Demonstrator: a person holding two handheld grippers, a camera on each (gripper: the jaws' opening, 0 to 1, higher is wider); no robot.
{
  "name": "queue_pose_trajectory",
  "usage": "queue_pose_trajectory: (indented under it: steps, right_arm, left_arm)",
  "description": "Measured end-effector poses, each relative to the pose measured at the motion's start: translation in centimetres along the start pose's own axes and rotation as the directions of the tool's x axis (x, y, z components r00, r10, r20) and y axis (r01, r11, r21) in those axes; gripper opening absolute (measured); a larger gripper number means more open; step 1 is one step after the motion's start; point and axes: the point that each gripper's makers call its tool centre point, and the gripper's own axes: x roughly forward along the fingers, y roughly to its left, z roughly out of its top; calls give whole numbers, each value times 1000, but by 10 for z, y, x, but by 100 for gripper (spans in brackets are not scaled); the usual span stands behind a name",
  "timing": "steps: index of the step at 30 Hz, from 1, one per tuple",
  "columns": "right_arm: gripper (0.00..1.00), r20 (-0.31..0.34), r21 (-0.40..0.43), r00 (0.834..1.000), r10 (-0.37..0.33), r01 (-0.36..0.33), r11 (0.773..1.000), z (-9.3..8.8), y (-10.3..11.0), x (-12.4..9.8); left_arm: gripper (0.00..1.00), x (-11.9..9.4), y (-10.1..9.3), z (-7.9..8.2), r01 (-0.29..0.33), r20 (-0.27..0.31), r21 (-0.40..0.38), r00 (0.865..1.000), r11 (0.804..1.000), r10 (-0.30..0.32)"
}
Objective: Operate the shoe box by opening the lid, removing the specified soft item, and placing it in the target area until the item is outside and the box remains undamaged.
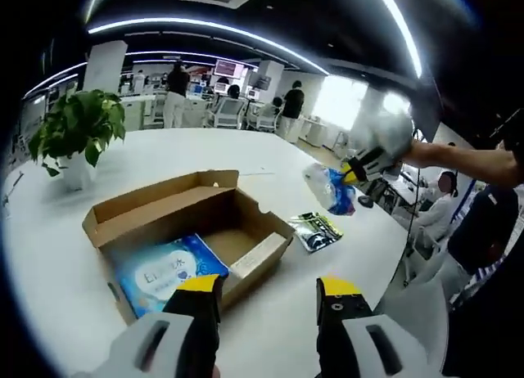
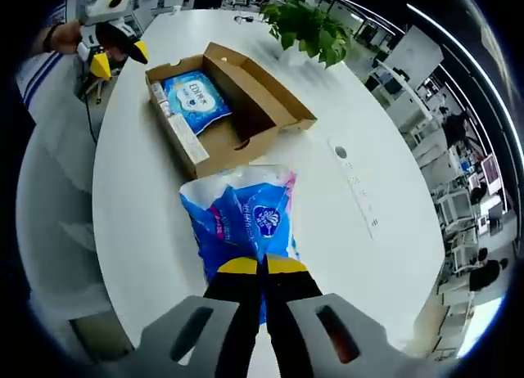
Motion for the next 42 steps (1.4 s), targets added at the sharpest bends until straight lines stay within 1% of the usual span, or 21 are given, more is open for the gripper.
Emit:
queue_pose_trajectory:
  steps: [2,6,11,13,15,20,25,32,37,42]
  right_arm:
    - [0,-10,19,1000,-6,6,1000,-15,0,-4]
    - [0,-24,49,1000,-12,13,999,-37,0,-10]
    - [0,-47,89,999,-13,17,996,-70,3,-16]
    - [0,-56,96,998,-13,18,995,-80,4,-16]
    - [0,-71,100,997,-13,20,995,-94,4,-18]
    - [0,-90,126,996,-2,13,992,-119,5,-19]
    - [0,-100,146,995,-1,16,989,-137,1,-21]
    - [0,-112,145,994,5,12,989,-151,-7,-18]
    - [0,-162,86,987,15,-2,996,-167,-14,-12]
    - [0,-216,5,976,36,-35,999,-181,-22,2]
  left_arm:
    - [46,2,0,1,-2,-5,3,1000,1000,2]
    - [47,4,-1,7,-5,-4,4,1000,1000,5]
    - [47,8,0,13,-12,-1,9,1000,1000,12]
    - [47,10,-1,14,-8,-6,14,1000,1000,8]
    - [47,13,-3,14,-5,-12,19,1000,1000,5]
    - [47,21,-11,15,2,-21,21,1000,1000,-1]
    - [47,27,-15,17,1,-23,15,1000,1000,-1]
    - [47,32,-18,17,-5,-29,12,1000,1000,5]
    - [47,31,-17,18,-22,-24,3,999,1000,22]
    - [47,23,-12,13,-59,-22,-19,998,998,59]
